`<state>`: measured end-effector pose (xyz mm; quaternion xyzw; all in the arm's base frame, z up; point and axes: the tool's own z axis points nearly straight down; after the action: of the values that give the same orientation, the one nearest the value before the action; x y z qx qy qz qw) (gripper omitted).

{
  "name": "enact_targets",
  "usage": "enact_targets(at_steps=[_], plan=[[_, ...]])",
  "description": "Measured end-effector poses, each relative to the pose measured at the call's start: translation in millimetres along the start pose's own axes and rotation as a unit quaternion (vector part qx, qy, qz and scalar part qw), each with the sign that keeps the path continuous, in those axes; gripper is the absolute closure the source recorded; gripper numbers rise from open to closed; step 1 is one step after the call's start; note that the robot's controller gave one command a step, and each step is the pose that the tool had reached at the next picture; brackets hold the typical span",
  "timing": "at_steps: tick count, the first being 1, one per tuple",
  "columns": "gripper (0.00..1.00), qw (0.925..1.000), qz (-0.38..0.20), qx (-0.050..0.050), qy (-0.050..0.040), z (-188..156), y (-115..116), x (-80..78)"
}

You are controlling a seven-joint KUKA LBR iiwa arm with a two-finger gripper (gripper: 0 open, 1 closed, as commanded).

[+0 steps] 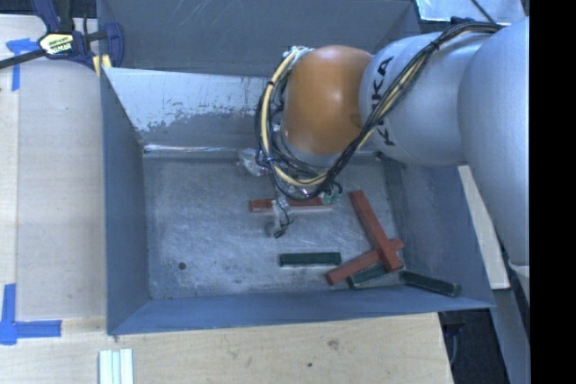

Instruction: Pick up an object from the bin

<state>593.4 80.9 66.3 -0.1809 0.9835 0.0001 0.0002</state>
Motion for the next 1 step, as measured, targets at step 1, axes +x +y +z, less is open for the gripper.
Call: enact_targets(at_steps=[1], plan=[[0.00, 0.9986, 0.052, 0.002, -0.0019, -4.0, -67.9, 17.9]])
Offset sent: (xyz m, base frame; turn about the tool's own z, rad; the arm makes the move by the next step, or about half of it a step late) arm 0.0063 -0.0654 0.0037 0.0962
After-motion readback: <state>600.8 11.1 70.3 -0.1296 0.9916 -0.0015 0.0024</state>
